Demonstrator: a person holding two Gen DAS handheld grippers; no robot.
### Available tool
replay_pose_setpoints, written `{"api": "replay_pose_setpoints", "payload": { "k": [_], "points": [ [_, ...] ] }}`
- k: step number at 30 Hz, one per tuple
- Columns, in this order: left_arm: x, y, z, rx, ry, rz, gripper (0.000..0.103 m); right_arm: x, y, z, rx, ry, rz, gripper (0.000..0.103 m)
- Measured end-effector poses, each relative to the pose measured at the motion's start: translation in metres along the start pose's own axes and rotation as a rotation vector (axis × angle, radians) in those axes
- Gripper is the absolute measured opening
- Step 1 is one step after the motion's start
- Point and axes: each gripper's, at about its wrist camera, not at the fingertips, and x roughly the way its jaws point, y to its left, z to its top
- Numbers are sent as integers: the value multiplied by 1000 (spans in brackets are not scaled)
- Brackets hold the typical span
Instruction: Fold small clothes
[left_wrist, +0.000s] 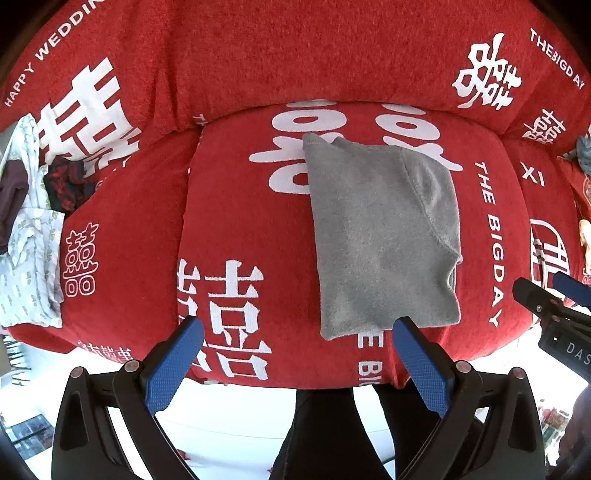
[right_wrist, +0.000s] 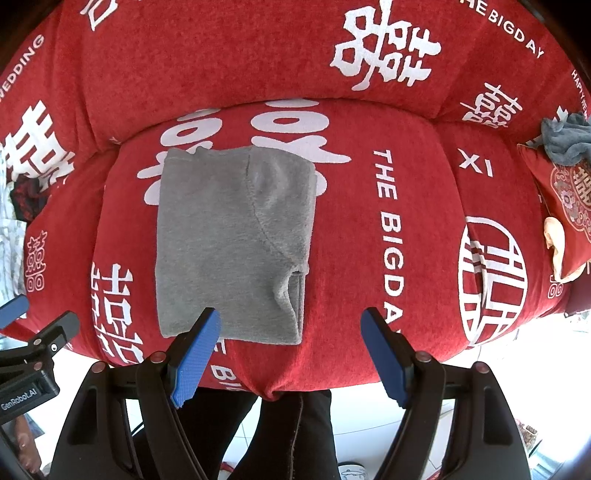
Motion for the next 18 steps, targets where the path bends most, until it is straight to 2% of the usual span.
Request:
{"api": "replay_pose_setpoints", "payload": {
  "k": [18],
  "points": [
    [-1,5,6,-10,-13,-10,102,2,3,-1,-6,6,4,81]
  ]
}}
